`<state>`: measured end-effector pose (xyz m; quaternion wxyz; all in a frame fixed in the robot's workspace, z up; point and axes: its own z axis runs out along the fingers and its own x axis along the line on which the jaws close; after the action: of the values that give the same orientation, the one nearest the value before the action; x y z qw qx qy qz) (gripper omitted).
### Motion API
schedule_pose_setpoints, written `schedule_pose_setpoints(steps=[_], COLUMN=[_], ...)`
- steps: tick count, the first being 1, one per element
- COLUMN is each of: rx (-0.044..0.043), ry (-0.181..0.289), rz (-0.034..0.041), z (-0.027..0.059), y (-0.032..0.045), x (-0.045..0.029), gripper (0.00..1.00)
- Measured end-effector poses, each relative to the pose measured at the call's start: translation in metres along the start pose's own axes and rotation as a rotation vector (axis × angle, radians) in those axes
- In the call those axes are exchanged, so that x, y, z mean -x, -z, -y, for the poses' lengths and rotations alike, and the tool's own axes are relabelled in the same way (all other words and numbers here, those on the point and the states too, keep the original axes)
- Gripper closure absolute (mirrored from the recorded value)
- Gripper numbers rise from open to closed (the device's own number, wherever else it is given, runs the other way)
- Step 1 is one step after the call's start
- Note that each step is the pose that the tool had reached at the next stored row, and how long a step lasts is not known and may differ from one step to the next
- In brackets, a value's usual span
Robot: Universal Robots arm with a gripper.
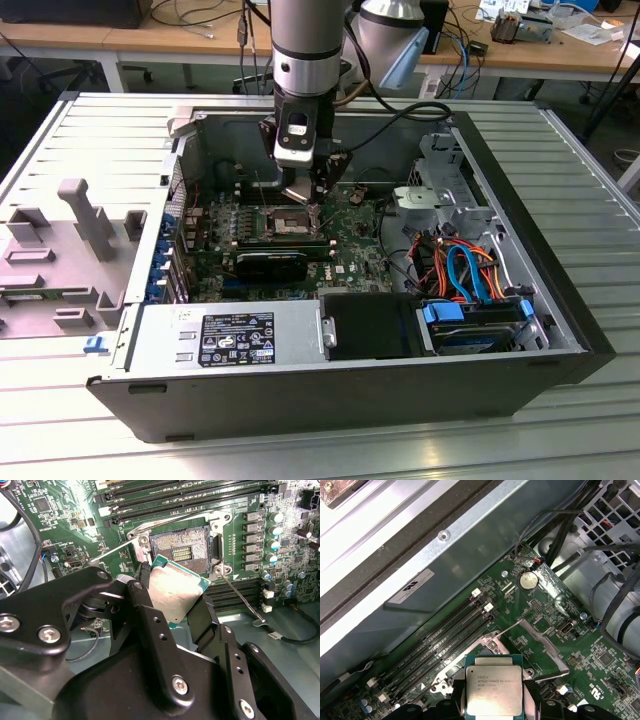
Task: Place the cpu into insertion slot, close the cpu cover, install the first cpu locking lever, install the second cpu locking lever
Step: 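Place the cpu into insertion slot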
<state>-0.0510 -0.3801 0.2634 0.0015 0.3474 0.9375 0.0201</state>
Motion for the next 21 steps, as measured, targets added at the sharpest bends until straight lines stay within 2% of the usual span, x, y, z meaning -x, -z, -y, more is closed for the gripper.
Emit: schedule_pose_setpoints(steps=[21], rx=[0.0001], ry=[-0.02], rz=[0.0008], z=[0.0], y=[0.0], x=[0.0], gripper=[0.46])
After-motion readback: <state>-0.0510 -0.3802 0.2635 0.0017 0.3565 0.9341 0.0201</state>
